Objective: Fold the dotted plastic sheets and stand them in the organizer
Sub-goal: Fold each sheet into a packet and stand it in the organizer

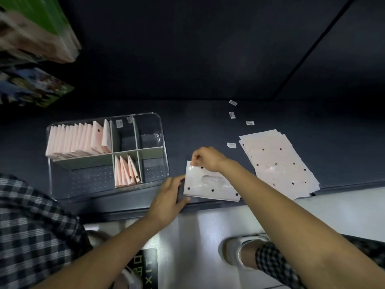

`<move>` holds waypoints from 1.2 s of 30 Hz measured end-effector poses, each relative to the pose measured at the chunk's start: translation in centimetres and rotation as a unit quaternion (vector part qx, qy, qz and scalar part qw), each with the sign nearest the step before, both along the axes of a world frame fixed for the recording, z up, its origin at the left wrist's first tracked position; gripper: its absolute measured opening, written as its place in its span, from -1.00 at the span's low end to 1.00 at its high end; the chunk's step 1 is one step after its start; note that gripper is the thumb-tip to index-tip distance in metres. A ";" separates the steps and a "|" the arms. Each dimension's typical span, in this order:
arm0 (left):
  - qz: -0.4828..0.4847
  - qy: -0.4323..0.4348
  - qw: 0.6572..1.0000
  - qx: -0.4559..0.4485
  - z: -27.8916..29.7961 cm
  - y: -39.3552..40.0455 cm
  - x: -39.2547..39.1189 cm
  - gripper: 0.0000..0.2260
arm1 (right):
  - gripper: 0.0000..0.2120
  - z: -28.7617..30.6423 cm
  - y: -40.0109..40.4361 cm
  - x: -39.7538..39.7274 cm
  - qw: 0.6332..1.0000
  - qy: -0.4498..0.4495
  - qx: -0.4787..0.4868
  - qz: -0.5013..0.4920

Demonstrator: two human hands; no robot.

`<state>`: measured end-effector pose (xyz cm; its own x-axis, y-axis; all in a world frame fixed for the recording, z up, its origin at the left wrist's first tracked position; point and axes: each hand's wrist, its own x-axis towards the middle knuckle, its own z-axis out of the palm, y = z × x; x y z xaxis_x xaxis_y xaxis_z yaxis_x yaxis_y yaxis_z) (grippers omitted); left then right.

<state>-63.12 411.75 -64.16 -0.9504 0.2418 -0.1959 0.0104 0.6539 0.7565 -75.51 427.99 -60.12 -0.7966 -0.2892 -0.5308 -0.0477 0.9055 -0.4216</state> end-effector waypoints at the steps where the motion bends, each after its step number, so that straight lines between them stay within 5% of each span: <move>1: -0.021 0.052 0.997 -0.052 0.2 -0.1 0.3 -0.54 | -0.90 -0.6 -0.2 -0.2 1.000 -0.002 0.009 0.000; 6: -0.175 0.177 0.952 -0.180 0.0 0.2 1.3 -0.46 | -0.87 -2.6 -0.3 -0.6 0.999 0.007 0.016 -0.027; 12: -0.273 0.118 0.905 -0.304 -1.9 0.0 1.3 -0.37 | -0.86 -2.0 0.0 0.0 0.999 0.037 0.007 -0.023; 16: -0.285 0.132 0.894 -0.320 -2.0 -0.1 1.1 -0.37 | -0.72 -1.6 1.5 4.6 0.966 0.255 0.027 0.007; 19: -0.292 0.134 0.890 -0.323 -2.0 0.0 1.0 -0.39 | -0.66 -2.6 3.3 10.6 0.931 0.342 0.016 0.124; 23: -0.292 0.135 0.892 -0.318 -1.8 -0.1 0.8 -0.43 | -0.49 -4.6 7.8 14.7 0.910 0.336 0.086 0.226; 32: -0.276 0.107 0.903 -0.312 -0.2 0.5 -0.6 -0.56 | -0.72 -3.8 13.0 14.2 0.897 0.404 0.048 0.174; 36: -0.273 0.109 0.897 -0.329 0.4 1.1 -0.7 -0.59 | -0.55 -3.7 11.7 13.1 0.900 0.402 0.075 0.150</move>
<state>-63.80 412.81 -63.81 -0.7581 0.5840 -0.2901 0.5667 0.8102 0.1499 -62.36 439.67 -63.86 -0.8393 -0.5275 0.1313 -0.5339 0.8454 -0.0161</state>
